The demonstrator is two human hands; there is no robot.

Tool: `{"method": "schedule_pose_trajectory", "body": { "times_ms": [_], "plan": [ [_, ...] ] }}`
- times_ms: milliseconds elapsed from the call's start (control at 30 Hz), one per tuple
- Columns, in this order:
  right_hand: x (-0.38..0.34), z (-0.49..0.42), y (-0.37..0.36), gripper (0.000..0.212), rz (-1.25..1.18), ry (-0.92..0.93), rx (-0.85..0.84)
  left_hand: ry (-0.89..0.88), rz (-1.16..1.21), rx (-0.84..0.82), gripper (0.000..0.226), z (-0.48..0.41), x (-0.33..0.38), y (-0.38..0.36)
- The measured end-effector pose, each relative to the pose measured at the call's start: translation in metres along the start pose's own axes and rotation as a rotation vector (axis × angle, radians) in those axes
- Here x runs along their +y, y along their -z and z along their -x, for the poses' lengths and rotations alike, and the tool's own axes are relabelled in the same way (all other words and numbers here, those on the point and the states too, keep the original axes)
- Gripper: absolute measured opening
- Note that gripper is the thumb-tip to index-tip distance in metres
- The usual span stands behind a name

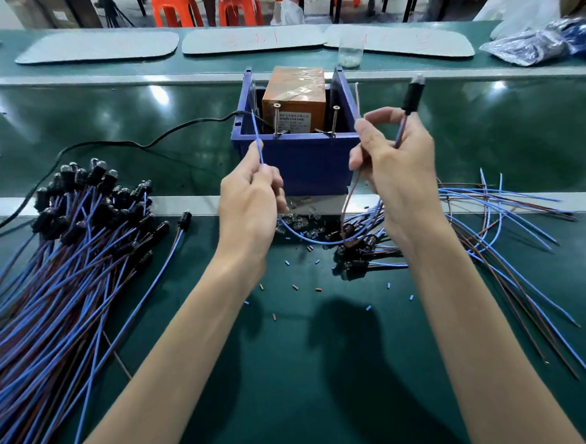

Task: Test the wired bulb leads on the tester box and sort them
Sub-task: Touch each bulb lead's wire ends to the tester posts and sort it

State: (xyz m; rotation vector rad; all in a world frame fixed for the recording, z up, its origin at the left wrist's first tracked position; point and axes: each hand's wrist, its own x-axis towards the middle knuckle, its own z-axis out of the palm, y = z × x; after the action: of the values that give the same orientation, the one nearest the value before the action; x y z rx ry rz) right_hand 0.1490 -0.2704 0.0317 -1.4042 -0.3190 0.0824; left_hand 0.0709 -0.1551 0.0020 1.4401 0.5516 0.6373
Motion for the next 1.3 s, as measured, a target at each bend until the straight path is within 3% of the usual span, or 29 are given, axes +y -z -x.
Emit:
{"method": "schedule_pose_trajectory", "body": {
  "times_ms": [133, 300, 667, 1300],
  "plan": [
    [0.003, -0.007, 0.006, 0.015, 0.027, -0.043, 0.095, -0.118, -0.151, -0.022, 0.046, -0.001, -0.003, 0.004],
    [0.006, -0.015, 0.011, 0.019, 0.043, -0.134, 0.126, -0.183, -0.174, 0.026, 0.039, 0.0, -0.004, 0.007],
    [0.013, -0.017, 0.016, 0.026, 0.08, -0.12, 0.148, -0.12, -0.025, 0.132, 0.018, -0.012, -0.007, 0.015],
    [0.021, -0.02, 0.024, 0.03, 0.044, -0.185, 0.069, 0.0, 0.073, 0.058, 0.024, -0.017, -0.012, 0.02]
  ]
}}
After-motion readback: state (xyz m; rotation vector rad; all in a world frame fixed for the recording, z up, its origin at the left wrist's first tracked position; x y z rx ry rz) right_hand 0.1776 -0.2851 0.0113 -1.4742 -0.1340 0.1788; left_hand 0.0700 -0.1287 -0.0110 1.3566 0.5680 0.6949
